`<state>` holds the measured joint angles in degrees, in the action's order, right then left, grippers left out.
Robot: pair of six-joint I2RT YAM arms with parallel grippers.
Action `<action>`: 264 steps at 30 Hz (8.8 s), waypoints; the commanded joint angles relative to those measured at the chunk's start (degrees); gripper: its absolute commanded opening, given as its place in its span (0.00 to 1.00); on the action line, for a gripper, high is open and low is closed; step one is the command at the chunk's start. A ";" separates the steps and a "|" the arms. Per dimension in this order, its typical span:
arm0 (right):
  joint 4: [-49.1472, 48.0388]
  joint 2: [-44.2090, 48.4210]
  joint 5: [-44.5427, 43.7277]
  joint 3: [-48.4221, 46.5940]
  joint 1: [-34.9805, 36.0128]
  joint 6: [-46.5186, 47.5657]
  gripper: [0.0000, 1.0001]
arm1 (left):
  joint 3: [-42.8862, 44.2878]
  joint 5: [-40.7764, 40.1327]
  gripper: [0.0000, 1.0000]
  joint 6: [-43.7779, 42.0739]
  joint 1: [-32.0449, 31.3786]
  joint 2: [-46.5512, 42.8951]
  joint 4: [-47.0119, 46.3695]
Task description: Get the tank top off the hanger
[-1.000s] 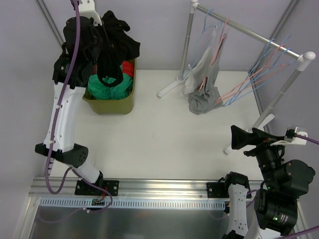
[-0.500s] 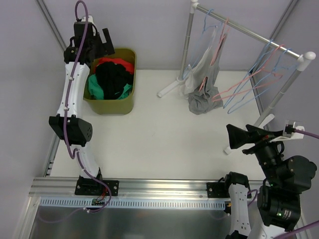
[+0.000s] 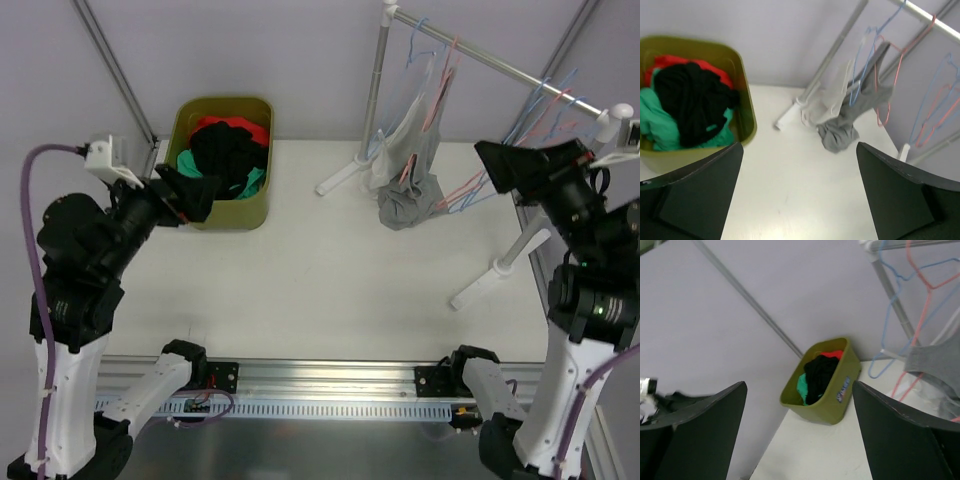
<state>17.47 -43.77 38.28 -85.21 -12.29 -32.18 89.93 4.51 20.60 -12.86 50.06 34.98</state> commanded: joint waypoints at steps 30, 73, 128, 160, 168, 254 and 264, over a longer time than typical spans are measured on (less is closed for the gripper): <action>15.58 -56.43 -71.93 -34.94 31.72 26.83 0.38 | -43.70 -3.11 0.99 -5.83 -5.07 -24.57 1.76; 18.90 5.79 -14.31 14.45 32.95 26.91 0.00 | -34.04 27.47 0.99 -0.84 -5.77 -17.73 -18.79; 36.31 18.54 6.62 11.21 33.04 36.75 0.00 | -23.92 -50.47 0.00 -23.07 -50.43 10.32 -46.15; -11.67 19.00 -16.99 24.08 32.95 15.03 0.00 | -55.56 7.82 0.00 0.05 -46.64 7.95 -51.27; 23.47 4.07 -47.57 3.31 33.04 27.07 0.00 | -50.04 -11.53 0.29 1.37 -46.64 4.43 -30.79; 31.57 21.44 -13.67 5.76 6.84 31.30 0.99 | -22.18 -4.60 0.99 -8.90 -58.77 50.72 -28.12; 31.39 23.20 -14.11 7.77 8.51 31.74 1.00 | -21.29 -27.35 0.99 -21.99 -62.55 59.54 -37.07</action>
<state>49.67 -21.34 23.11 -77.76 -4.34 -1.41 67.70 -12.47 5.08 -75.77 108.68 4.36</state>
